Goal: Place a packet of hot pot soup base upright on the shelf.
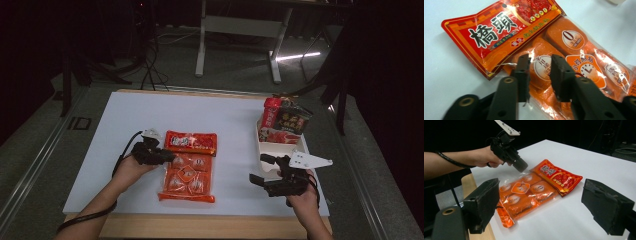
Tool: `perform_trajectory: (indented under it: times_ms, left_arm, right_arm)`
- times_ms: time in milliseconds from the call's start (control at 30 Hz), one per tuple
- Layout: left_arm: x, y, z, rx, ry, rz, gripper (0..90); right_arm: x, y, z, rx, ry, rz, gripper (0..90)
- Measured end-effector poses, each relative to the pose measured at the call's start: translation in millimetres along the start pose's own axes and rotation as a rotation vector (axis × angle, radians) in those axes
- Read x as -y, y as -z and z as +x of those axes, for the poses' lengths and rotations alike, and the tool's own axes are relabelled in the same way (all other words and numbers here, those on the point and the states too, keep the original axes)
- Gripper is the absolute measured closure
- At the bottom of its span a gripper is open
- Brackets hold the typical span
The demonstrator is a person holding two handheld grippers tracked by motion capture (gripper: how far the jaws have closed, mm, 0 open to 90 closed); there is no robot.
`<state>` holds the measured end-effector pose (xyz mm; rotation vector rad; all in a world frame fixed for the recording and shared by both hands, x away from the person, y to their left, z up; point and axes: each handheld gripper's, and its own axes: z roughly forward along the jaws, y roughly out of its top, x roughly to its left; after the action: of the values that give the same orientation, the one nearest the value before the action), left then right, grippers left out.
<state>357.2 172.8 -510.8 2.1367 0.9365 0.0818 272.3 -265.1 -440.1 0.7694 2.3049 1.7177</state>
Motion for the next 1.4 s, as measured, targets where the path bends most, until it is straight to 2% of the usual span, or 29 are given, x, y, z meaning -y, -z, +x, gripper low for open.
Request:
perform_trajectory:
  times_ms: [133,400,433,733,833,1100,1400]
  left_arm:
    - [0.5,5.4,5.6,-0.012,0.019,-0.025,57.9]
    - [3.3,11.7,17.1,-0.056,0.036,-0.066,48.2]
    - [3.4,12.0,18.5,-0.05,0.038,-0.068,47.8]
    - [1.9,9.8,31.6,-0.08,0.044,-0.094,45.3]
    - [2.3,4.7,38.6,-0.099,0.065,-0.09,44.2]
    - [-0.2,-8.7,52.6,-0.093,0.082,-0.088,44.2]
    - [-3.2,-24.6,62.6,-0.114,0.095,-0.068,44.2]
  right_arm:
    - [0.4,0.1,0.7,0.001,0.001,0.001,14.7]
    - [1.4,-0.2,1.3,0.001,0.002,0.003,14.6]
    - [1.4,-0.1,1.5,0.002,0.004,0.006,14.7]
    - [2.9,-1.1,1.5,0.004,0.004,0.011,14.7]
    - [4.0,-2.5,0.9,0.006,0.005,0.018,14.7]
    - [4.8,-3.8,-0.1,0.005,0.003,0.019,14.7]
    - [5.6,-5.5,0.6,0.005,0.007,0.03,14.7]
